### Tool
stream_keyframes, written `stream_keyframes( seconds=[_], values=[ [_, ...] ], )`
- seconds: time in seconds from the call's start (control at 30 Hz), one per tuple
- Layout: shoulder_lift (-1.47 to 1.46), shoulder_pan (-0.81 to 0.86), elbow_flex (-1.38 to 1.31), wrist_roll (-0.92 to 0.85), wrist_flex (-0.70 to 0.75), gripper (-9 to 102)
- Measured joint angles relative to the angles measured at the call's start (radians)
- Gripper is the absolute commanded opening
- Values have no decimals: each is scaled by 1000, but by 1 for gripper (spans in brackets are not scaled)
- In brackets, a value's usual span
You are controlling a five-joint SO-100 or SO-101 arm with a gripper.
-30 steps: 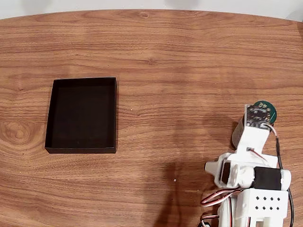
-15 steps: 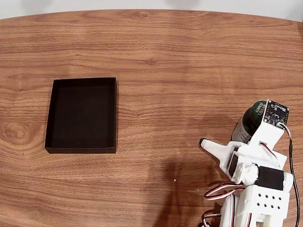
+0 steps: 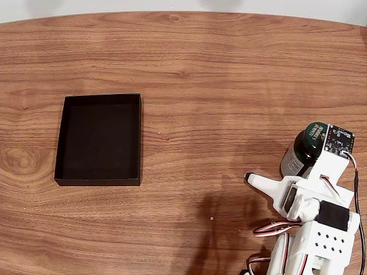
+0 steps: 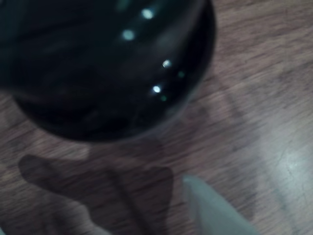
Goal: Pick up the pill bottle and place it in the black box.
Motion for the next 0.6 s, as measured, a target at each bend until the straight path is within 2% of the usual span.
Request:
stream_keyframes(
  seconds=[0.33, 0.6],
  values=[
    [0, 32, 0, 52, 0, 61],
    [0, 34, 0, 67, -38, 61]
  ],
)
